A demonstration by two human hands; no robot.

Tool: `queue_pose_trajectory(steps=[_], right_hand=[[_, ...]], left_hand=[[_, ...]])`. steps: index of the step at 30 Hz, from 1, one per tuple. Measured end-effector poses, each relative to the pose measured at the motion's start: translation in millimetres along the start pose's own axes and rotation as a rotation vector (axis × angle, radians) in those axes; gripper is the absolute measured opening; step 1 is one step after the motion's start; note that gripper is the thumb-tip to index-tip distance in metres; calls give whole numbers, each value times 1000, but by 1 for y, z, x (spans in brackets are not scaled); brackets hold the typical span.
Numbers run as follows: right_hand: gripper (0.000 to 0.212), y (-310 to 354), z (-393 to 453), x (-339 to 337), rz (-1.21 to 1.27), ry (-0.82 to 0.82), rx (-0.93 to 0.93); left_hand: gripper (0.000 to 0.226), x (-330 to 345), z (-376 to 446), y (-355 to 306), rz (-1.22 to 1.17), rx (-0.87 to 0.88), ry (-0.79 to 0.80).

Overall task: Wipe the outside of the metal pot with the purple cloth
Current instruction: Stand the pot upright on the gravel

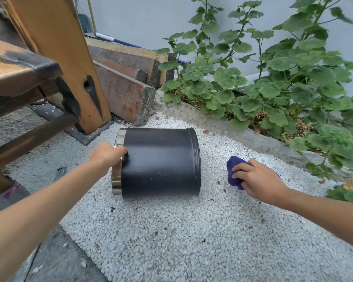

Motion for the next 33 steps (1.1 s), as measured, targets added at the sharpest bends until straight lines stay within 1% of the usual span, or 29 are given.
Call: queue_pose_trajectory(steps=[2,3,6,9,13,16,18,20,22,24,26,27,29,31,32,33], right_hand=[[34,5,3,-8,35,-4,0],[35,7,5,-12,54,-14,5],[39,9,16,-26,97,-57,41],[36,9,30,-42,133,-136,114],[34,5,47,-60,272,-198,233],[33,4,51,-64,320,-239,265],[32,4,49,-63,301,-232,260],[31,8,47,-60,274,-193,221],[31,9,52,-59,292,-180,216],[32,8,68,-65,444,-217,326],[34,9,90,-74,746,-260,514],[34,13,104,-76,907,-243,602],[32,29,133,-71,1183,-152,721],[20,44,150,-60,1334,-68,819],[25,49,154,-51,1368,-24,886],[37,51,154,-40,1383,36,945]], left_hand=[[55,-2,-4,-7,-39,29,20],[56,-2,-6,-14,-48,58,29],[47,3,-15,-51,-46,194,56],[53,22,-28,-93,-103,334,101],[42,40,-39,-143,-121,440,53],[31,35,-37,-184,-69,524,19],[26,26,-33,-211,-5,605,48],[25,17,-32,-234,134,729,97],[24,10,-30,-247,300,848,101],[21,4,-25,-250,448,944,35],[17,6,-21,-242,542,1030,-26],[18,10,-19,-235,575,1060,-41],[22,26,-15,-219,662,1138,-55],[24,44,-13,-199,736,1207,-56],[22,50,-11,-188,761,1220,-47],[19,54,-10,-178,775,1222,-33]])
Point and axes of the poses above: each hand's wrist, its own z-axis towards the middle knuckle, its own x-axis out of the palm, y = z × x, the point moved 6 cm from there along z, towards the middle knuckle, and after that the axes turned 12 degrees about x, right-handed, at the moved point
